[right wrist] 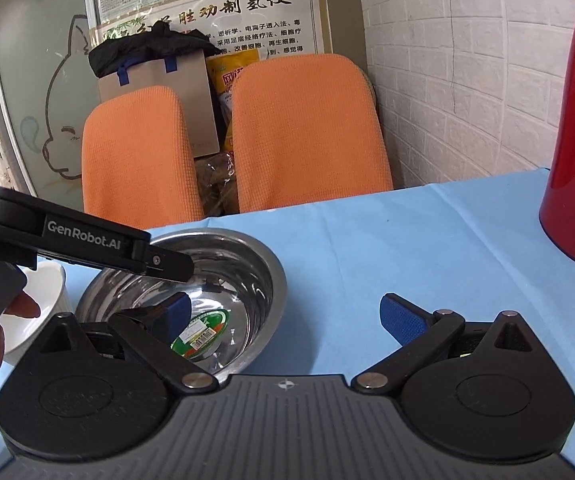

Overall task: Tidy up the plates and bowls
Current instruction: 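Grasp the steel bowl rim with the right gripper, then carry the steel bowl onto the plate stack and open the right gripper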

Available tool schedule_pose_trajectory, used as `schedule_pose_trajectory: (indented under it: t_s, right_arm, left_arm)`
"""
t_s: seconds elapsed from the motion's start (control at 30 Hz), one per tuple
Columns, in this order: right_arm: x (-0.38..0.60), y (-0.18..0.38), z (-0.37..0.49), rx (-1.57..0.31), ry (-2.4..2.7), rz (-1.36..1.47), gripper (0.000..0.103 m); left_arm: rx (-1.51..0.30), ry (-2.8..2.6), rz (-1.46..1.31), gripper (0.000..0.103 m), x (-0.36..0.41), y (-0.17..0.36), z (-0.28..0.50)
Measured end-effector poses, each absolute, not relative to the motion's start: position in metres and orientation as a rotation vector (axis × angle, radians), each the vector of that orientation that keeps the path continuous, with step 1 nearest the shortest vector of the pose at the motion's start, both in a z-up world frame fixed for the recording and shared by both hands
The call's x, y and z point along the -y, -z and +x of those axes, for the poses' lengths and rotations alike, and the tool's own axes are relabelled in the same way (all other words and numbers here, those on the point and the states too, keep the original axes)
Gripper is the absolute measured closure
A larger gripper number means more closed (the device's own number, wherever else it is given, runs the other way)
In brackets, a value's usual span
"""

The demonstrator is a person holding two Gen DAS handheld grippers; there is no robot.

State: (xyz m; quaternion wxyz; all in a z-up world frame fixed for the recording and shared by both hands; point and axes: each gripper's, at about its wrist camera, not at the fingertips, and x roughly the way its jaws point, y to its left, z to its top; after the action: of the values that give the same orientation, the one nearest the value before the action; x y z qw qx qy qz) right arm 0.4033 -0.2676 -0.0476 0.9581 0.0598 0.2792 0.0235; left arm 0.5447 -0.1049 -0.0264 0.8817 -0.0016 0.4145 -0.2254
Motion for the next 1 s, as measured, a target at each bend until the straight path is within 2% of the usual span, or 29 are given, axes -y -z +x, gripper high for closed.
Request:
schedule_pose_trajectory:
  t_s: [0.37, 0.43, 0.53, 1.0]
  right_arm:
    - [0.247, 0.061, 0.413, -0.621, -0.1, 0.072, 0.0]
    - [0.25, 0.063, 0.416, -0.633, -0.115, 0.098, 0.0]
    - [0.251, 0.063, 0.413, -0.623, -0.159, 0.126, 0.0]
    - [0.25, 0.028, 0.377, -0.533, -0.219, 0.156, 0.0]
  left_arm:
    - [-0.87, 0.446, 0.095, 0.038, 0.116, 0.045, 0.539]
    - [-0.861, 0.444, 0.122, 0.042, 0.118, 0.046, 0.537]
    - [-0.842, 0.444, 0.127, 0.059, 0.115, 0.045, 0.534]
    - [-0.789, 0.423, 0.092, 0.061, 0.101, -0.003, 0.484]
